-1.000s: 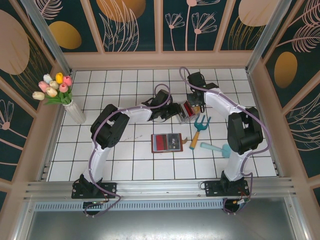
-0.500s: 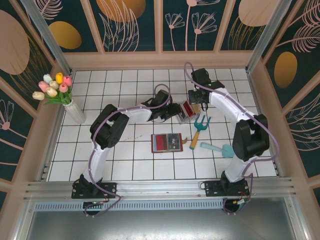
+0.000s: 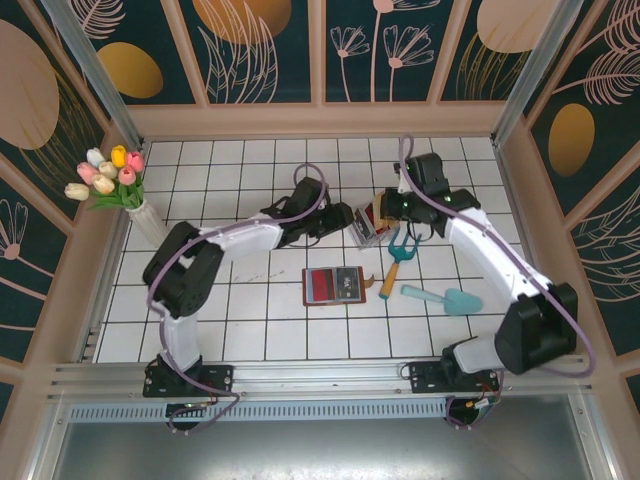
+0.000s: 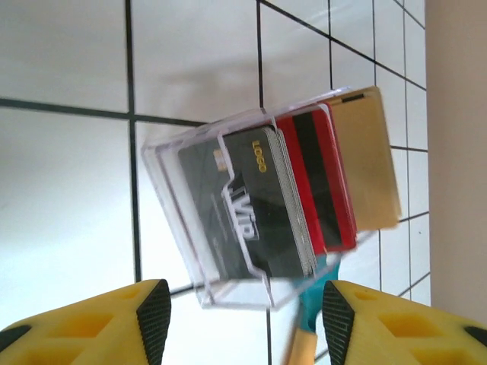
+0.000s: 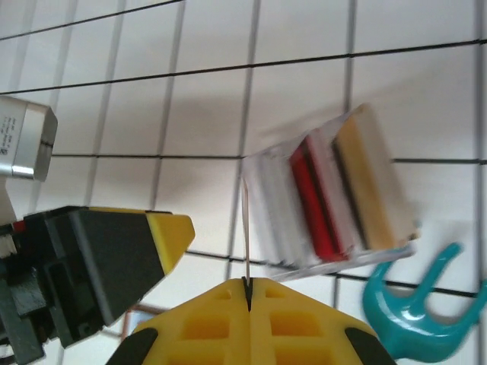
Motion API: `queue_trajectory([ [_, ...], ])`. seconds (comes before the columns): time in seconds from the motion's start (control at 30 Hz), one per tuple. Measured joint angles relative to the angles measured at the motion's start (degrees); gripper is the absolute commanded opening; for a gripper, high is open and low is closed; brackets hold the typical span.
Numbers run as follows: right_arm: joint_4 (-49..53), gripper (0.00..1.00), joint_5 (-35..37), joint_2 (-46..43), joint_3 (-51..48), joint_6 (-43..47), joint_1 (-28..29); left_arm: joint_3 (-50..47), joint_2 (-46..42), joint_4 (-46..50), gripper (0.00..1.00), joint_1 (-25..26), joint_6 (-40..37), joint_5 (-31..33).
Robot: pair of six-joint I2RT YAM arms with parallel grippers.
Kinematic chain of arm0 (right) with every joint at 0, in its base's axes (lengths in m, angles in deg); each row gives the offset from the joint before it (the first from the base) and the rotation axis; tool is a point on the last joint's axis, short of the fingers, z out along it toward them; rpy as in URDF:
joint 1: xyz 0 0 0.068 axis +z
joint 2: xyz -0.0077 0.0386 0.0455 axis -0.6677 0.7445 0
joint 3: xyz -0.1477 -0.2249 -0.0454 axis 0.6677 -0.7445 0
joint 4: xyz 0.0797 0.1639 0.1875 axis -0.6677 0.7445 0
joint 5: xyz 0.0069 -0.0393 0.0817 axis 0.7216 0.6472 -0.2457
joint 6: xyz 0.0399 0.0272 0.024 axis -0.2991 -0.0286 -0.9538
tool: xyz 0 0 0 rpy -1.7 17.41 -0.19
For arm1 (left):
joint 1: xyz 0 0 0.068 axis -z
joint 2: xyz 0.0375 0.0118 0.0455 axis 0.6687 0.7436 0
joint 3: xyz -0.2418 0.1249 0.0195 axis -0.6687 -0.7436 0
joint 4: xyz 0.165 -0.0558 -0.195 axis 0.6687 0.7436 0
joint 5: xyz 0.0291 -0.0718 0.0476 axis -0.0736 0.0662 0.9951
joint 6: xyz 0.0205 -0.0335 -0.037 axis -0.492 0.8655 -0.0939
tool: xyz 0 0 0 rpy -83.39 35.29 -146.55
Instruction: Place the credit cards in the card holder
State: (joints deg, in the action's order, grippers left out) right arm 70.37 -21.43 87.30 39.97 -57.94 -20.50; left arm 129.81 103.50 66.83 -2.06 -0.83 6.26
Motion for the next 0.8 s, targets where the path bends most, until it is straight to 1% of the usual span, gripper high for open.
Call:
queue_trajectory([
  [0.07,-2.6,0.00,-3.4,-3.6,-5.4,-3.0,0.3,-4.9,-5.2,0.0,0.59,0.0,0.0,1.0],
  [0.17,-4.9,0.00,-7.0,-6.2,-11.9,-7.0,1.2,-11.9,-11.8,0.2,0.60,0.0,0.1,2.1],
  [0.3,-6.2,0.00,-7.8,-6.9,-17.1,-10.8,4.0,-20.8,-17.7,0.5,0.61,0.0,0.9,2.3],
  [0.4,-6.5,0.00,-6.7,-6.8,-18.9,-12.9,7.7,-26.1,-19.6,1.0,0.61,0.0,1.8,2.3],
  [0.53,-6.4,0.00,-2.7,-6.8,-19.5,-14.6,11.4,-30.2,-20.6,1.0,0.58,0.0,2.8,2.1],
  [0.63,-6.4,0.00,0.7,-6.2,-19.5,-14.8,12.5,-31.1,-20.6,0.9,0.55,0.0,3.3,1.8],
  [0.8,-6.4,0.00,4.3,-3.7,-19.7,-14.7,13.0,-31.3,-20.6,0.3,0.51,0.0,3.3,0.9],
])
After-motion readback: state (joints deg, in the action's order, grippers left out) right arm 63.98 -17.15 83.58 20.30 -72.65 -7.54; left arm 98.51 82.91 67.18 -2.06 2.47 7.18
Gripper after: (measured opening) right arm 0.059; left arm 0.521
